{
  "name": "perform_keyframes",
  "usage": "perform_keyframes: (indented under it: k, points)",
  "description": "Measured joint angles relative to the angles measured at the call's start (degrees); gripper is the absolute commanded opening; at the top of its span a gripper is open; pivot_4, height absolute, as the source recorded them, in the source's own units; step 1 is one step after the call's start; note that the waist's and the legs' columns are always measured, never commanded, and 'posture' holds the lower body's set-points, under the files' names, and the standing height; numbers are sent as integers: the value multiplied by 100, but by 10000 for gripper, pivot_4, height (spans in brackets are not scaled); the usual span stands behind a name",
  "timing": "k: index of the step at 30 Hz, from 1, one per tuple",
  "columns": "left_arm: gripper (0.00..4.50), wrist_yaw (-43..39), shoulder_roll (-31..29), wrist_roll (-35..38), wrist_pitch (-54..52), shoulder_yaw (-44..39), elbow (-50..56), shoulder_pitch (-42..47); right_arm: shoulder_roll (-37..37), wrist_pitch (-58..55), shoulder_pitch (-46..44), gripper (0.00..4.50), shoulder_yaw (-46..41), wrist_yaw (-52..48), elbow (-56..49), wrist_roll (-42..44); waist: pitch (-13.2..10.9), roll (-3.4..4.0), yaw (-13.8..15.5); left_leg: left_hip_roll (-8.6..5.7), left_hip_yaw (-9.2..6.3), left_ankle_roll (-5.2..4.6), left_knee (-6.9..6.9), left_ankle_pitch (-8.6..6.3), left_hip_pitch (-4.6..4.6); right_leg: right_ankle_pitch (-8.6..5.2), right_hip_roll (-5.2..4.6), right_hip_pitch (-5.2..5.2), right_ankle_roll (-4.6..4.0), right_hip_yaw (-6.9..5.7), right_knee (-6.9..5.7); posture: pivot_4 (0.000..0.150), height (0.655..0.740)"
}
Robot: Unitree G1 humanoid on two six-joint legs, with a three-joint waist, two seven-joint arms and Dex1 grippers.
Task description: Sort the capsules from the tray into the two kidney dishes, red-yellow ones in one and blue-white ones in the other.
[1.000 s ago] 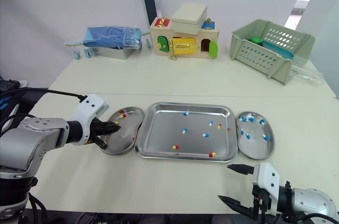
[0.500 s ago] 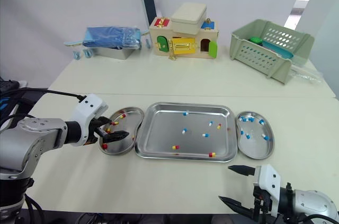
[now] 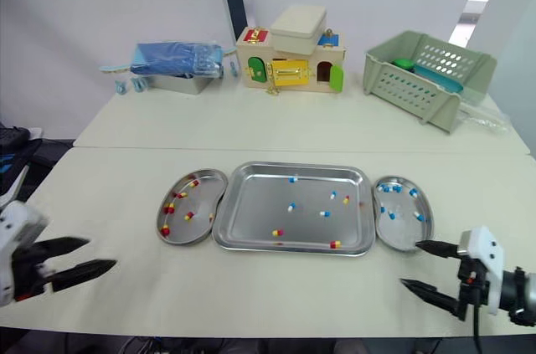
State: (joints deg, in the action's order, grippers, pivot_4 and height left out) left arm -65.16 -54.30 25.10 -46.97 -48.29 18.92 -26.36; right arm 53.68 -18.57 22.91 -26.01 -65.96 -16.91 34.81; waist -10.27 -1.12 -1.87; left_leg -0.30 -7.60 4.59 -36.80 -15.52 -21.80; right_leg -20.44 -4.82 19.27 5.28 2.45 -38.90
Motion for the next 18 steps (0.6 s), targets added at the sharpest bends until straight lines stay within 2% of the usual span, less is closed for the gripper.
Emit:
perform_keyframes:
  k: [5,9,18]
  points:
    - [44464,-75,186,-339,766,-284,-373,-724,207,192,-321,45000,-151,-298,912,-284,0,-3,15,-1,-1,0,1,0,-1,0,-2,-1,0,-3,2,1500,7400]
    - [44464,-71,181,-580,1347,-332,-884,-795,233,332,-598,45000,-136,-430,1339,-497,0,-2,5,-1,1,1,2,-1,-2,0,-2,0,0,-1,3,1500,7400]
    - [44464,-19,185,-611,1629,-300,-922,-776,235,537,-832,45000,-70,-618,1699,-719,-1,-1,0,0,0,1,4,0,-1,0,-2,0,0,-2,2,1500,7400]
